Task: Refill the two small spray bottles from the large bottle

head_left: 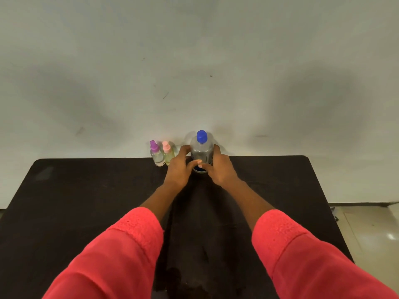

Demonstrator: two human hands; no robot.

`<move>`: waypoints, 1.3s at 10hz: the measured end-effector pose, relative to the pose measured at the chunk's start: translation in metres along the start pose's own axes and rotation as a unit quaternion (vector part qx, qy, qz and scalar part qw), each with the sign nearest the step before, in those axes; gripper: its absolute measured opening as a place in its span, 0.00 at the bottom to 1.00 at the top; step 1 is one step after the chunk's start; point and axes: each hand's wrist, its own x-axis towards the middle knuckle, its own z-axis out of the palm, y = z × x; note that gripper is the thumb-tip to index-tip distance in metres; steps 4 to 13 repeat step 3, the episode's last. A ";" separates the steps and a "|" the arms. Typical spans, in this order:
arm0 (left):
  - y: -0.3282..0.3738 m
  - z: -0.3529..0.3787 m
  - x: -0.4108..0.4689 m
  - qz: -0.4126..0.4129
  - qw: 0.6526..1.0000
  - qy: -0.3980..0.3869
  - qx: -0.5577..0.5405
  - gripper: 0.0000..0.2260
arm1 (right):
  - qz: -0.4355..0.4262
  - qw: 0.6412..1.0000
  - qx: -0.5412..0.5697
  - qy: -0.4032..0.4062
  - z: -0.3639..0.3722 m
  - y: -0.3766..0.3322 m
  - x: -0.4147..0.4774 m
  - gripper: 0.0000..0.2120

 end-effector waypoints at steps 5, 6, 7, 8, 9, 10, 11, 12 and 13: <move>0.026 -0.011 -0.020 -0.015 0.998 0.017 0.060 0.27 | -0.007 0.999 -0.022 -0.030 -0.018 -0.008 -0.014 0.38; 0.026 -0.011 -0.020 -0.015 0.998 0.017 0.060 0.27 | -0.007 0.999 -0.022 -0.030 -0.018 -0.008 -0.014 0.38; 0.026 -0.011 -0.020 -0.015 0.998 0.017 0.060 0.27 | -0.007 0.999 -0.022 -0.030 -0.018 -0.008 -0.014 0.38; 0.026 -0.011 -0.020 -0.015 0.998 0.017 0.060 0.27 | -0.007 0.999 -0.022 -0.030 -0.018 -0.008 -0.014 0.38; 0.026 -0.011 -0.020 -0.015 0.998 0.017 0.060 0.27 | -0.007 0.999 -0.022 -0.030 -0.018 -0.008 -0.014 0.38; 0.026 -0.011 -0.020 -0.015 0.998 0.017 0.060 0.27 | -0.007 0.999 -0.022 -0.030 -0.018 -0.008 -0.014 0.38; 0.026 -0.011 -0.020 -0.015 0.998 0.017 0.060 0.27 | -0.007 0.999 -0.022 -0.030 -0.018 -0.008 -0.014 0.38; 0.026 -0.011 -0.020 -0.015 0.998 0.017 0.060 0.27 | -0.007 0.999 -0.022 -0.030 -0.018 -0.008 -0.014 0.38; 0.026 -0.011 -0.020 -0.015 0.998 0.017 0.060 0.27 | -0.007 0.999 -0.022 -0.030 -0.018 -0.008 -0.014 0.38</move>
